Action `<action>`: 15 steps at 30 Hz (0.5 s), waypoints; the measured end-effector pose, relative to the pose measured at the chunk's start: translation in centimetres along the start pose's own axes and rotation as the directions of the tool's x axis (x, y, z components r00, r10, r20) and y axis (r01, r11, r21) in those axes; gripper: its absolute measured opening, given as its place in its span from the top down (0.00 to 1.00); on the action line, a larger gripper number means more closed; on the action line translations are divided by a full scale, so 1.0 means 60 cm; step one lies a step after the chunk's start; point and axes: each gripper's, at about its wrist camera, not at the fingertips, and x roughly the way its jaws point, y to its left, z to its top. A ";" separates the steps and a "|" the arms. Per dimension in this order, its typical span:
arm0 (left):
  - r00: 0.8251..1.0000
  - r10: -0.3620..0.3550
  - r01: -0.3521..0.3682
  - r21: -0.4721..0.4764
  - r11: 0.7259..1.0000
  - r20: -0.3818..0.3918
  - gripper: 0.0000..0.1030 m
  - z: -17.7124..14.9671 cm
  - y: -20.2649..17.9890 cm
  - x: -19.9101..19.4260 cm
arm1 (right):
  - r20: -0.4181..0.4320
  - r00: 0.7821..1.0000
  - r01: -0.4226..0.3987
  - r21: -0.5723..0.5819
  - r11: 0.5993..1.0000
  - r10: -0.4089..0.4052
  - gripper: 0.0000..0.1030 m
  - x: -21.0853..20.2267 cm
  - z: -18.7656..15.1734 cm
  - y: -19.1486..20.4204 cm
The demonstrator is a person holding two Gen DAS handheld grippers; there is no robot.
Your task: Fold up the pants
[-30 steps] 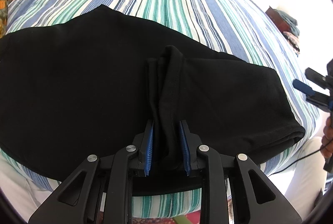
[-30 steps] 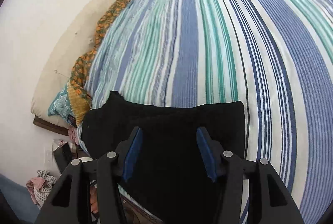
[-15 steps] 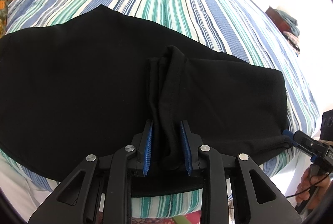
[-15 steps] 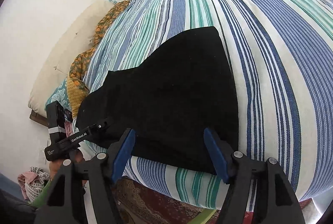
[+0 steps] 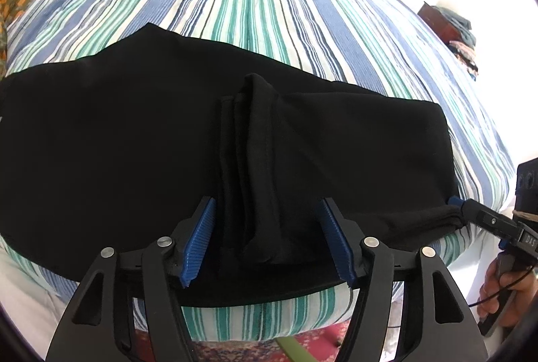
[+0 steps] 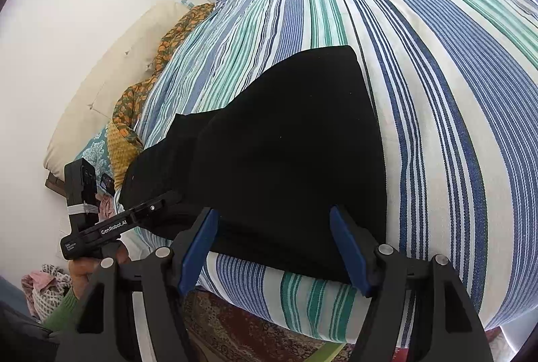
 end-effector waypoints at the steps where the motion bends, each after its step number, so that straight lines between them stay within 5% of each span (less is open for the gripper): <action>1: 1.000 -0.004 0.004 -0.007 1.000 0.004 0.35 0.001 0.002 -0.003 | 0.001 1.000 -0.001 0.002 1.000 0.001 0.32 0.001 0.000 0.000; 15: 0.996 -0.017 0.033 -0.173 0.984 0.090 0.32 0.016 0.064 -0.042 | 0.001 1.000 0.012 -0.040 0.999 -0.012 0.25 0.005 -0.002 0.008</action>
